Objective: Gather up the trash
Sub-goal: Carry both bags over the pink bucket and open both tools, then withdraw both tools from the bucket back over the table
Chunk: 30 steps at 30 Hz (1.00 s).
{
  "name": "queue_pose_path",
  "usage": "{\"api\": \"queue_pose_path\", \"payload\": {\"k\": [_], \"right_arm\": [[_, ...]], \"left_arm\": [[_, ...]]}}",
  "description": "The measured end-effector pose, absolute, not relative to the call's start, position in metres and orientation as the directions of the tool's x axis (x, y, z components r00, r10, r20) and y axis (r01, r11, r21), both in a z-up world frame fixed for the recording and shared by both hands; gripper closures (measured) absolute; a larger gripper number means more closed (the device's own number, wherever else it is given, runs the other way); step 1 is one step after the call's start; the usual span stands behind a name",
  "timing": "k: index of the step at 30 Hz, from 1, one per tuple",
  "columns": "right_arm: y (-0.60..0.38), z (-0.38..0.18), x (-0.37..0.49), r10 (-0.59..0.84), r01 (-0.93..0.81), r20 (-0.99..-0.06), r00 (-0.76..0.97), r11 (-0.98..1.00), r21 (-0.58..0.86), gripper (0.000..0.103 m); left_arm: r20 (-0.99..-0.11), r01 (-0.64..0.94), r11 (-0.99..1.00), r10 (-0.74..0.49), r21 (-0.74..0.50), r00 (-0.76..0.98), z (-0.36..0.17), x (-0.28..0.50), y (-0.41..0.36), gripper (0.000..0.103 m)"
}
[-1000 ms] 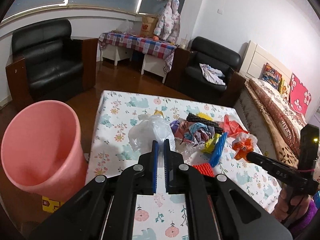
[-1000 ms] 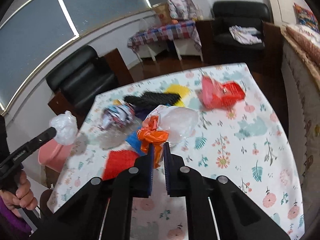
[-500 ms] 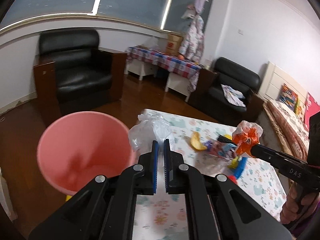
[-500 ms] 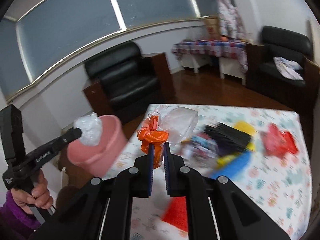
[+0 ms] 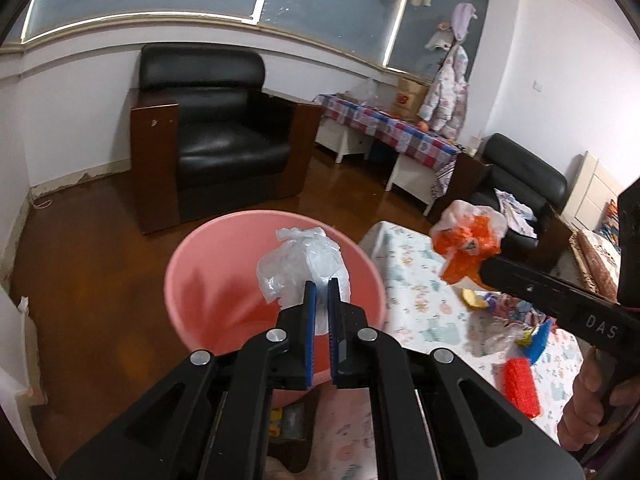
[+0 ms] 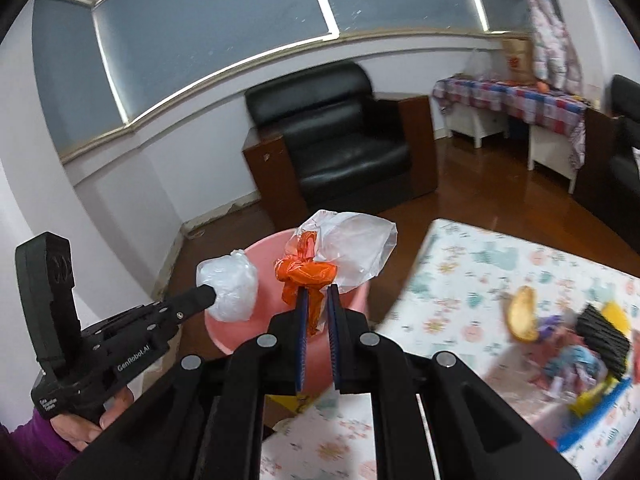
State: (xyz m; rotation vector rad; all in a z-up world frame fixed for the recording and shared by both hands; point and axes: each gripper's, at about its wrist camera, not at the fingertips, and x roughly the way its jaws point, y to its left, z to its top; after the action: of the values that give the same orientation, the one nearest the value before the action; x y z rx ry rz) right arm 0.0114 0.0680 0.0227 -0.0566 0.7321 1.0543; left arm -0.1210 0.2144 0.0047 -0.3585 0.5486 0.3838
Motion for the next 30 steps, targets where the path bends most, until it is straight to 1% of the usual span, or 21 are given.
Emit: {"api": "queue_pose_path", "payload": {"k": [9, 16, 18, 20, 22, 25, 26, 27, 30], "right_arm": [[0.123, -0.006, 0.016, 0.742, -0.813, -0.636, 0.212, 0.495, 0.306, 0.094], [0.139, -0.026, 0.018, 0.721, -0.808, -0.664, 0.195, 0.503, 0.308, 0.093], [0.143, -0.031, 0.019, 0.714, -0.804, -0.674, 0.19, 0.507, 0.31, 0.089], [0.145, -0.034, 0.02, 0.711, -0.8, -0.678, 0.187, 0.511, 0.315, 0.081], [0.143, -0.035, 0.023, 0.712, -0.796, -0.677, 0.188, 0.514, 0.32, 0.062], [0.142, -0.036, 0.025, 0.713, -0.797, -0.673, 0.196, 0.516, 0.314, 0.06], [0.141, -0.036, 0.025, 0.713, -0.798, -0.673, 0.199, 0.516, 0.312, 0.06], [0.14, -0.036, 0.026, 0.713, -0.797, -0.672, 0.2, 0.517, 0.312, 0.06], [0.135, -0.035, 0.027, 0.716, -0.793, -0.668, 0.205, 0.521, 0.316, 0.059]], "left_arm": [[-0.602, -0.485, 0.848, 0.277, -0.213, 0.749, -0.009, -0.128, 0.234, 0.098], [-0.624, -0.494, 0.841, 0.267, -0.221, 0.734, -0.02, -0.127, 0.244, 0.098], [-0.629, -0.494, 0.839, 0.26, -0.229, 0.733, -0.021, -0.126, 0.247, 0.097], [-0.632, -0.495, 0.835, 0.253, -0.24, 0.732, -0.022, -0.123, 0.248, 0.097], [-0.637, -0.498, 0.83, 0.246, -0.251, 0.73, -0.024, -0.123, 0.252, 0.093], [-0.637, -0.503, 0.819, 0.236, -0.276, 0.734, -0.026, -0.124, 0.258, 0.081], [-0.636, -0.502, 0.816, 0.23, -0.286, 0.736, -0.026, -0.125, 0.259, 0.074], [-0.634, -0.502, 0.812, 0.224, -0.299, 0.74, -0.027, -0.125, 0.26, 0.07], [-0.633, -0.502, 0.805, 0.216, -0.314, 0.743, -0.027, -0.126, 0.26, 0.069]]}}
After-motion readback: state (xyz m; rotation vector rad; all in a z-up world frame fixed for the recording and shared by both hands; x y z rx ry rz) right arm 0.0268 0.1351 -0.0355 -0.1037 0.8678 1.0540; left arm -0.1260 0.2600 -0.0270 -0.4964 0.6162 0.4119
